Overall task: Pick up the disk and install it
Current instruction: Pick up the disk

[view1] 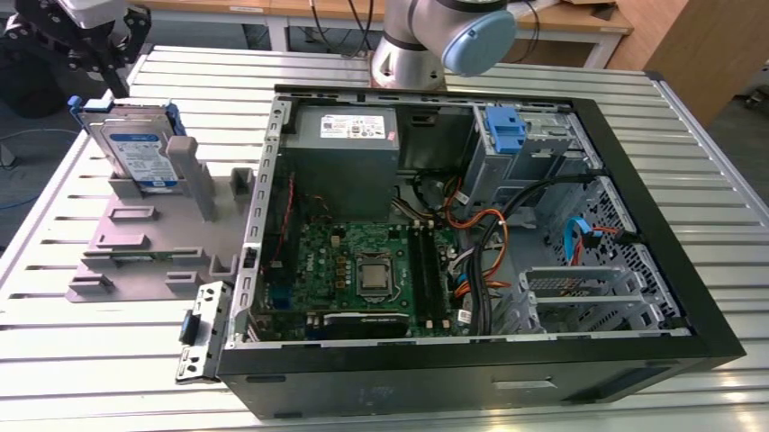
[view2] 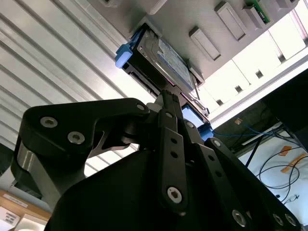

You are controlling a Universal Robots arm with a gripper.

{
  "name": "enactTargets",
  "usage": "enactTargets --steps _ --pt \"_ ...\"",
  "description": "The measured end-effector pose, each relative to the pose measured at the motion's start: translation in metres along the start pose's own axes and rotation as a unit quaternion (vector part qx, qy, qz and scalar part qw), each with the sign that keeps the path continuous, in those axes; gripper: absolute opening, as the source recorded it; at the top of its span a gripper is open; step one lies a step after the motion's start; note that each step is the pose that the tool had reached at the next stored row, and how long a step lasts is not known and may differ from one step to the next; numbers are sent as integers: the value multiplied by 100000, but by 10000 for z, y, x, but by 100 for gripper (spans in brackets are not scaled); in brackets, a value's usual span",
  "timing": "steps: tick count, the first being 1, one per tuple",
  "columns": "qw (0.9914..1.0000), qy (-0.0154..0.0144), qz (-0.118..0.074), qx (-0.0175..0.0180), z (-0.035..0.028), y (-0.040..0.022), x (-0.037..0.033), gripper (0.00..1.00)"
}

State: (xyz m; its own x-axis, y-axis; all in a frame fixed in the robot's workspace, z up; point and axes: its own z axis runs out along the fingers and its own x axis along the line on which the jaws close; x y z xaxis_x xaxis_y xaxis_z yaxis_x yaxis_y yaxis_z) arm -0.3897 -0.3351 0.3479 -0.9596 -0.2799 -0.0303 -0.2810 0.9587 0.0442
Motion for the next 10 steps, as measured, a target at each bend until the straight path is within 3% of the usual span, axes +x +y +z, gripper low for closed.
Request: enactTargets --steps 10 --pt "99968 114 -2528 -77 0 0 0 11"
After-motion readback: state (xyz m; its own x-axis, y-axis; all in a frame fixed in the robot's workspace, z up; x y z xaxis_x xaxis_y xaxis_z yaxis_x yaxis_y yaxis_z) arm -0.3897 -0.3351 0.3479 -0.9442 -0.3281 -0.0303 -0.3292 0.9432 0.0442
